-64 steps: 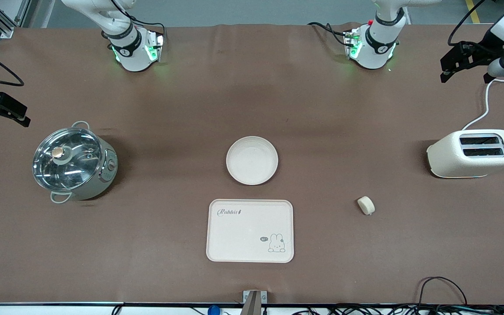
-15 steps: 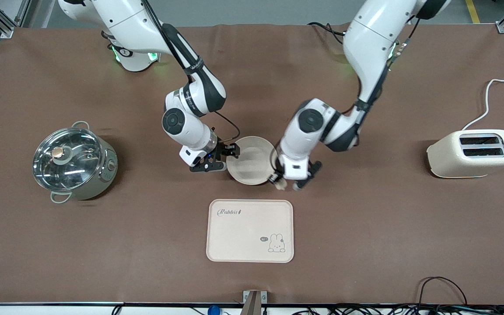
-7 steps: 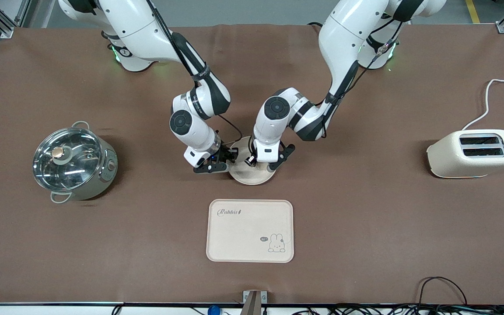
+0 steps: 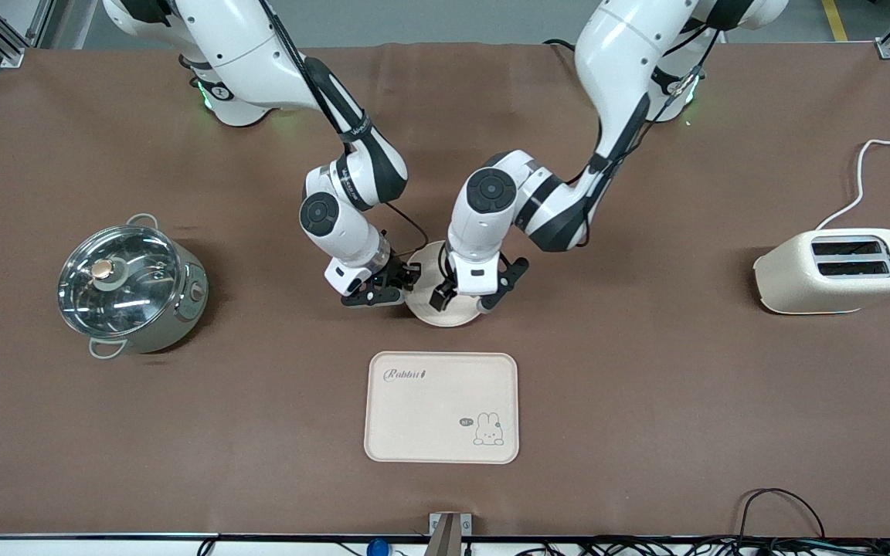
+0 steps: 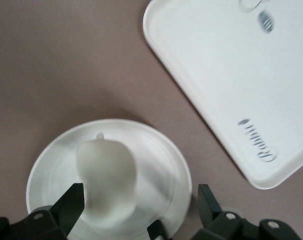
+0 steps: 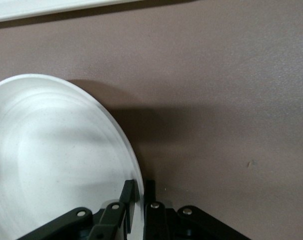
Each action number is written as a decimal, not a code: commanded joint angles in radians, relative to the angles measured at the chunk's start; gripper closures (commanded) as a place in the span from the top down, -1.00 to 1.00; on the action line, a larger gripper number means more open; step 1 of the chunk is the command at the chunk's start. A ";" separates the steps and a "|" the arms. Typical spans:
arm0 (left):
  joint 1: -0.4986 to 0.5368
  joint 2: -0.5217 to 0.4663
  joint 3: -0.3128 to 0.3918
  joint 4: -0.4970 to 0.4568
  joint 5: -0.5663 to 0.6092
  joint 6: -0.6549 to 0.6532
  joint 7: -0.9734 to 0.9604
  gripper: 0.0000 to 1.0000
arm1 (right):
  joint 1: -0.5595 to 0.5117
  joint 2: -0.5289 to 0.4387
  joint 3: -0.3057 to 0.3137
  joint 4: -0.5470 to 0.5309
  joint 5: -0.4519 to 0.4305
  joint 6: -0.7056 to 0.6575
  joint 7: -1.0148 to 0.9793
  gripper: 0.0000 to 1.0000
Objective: Place bun in plate and plate on tray
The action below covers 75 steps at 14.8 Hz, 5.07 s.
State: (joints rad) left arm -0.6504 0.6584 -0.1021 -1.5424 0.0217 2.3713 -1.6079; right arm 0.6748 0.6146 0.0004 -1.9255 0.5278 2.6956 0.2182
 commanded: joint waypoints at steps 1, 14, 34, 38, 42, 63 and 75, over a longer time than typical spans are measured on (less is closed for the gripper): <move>-0.003 0.038 0.001 0.036 0.014 -0.034 0.005 1.00 | 0.006 0.016 -0.003 -0.009 0.020 0.024 -0.016 -0.84; 0.185 -0.258 0.002 0.096 0.020 -0.371 0.312 1.00 | -0.021 -0.073 -0.003 0.008 0.021 -0.002 -0.017 -0.95; 0.618 -0.899 0.019 -0.165 -0.020 -0.926 1.453 1.00 | -0.150 0.347 -0.007 0.615 0.109 -0.011 0.003 -0.96; 0.615 -0.901 0.015 -0.162 -0.069 -0.917 1.456 1.00 | -0.153 0.408 -0.008 0.674 0.107 0.010 0.004 -0.96; 0.614 -0.888 0.016 -0.151 -0.059 -0.917 1.456 1.00 | -0.170 0.419 -0.011 0.689 0.106 0.010 -0.011 -0.96; 0.623 -0.864 0.018 -0.128 -0.060 -0.922 1.455 1.00 | -0.190 0.263 -0.008 0.567 0.098 0.075 -0.059 1.00; 0.624 -0.865 0.025 -0.096 -0.059 -0.928 1.459 1.00 | -0.227 -0.116 -0.174 0.474 -0.221 -0.549 -0.065 1.00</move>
State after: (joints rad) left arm -0.0313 -0.2125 -0.0779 -1.6590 -0.0310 1.4493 -0.1689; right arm 0.4552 0.6005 -0.1645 -1.3772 0.3647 2.2266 0.1706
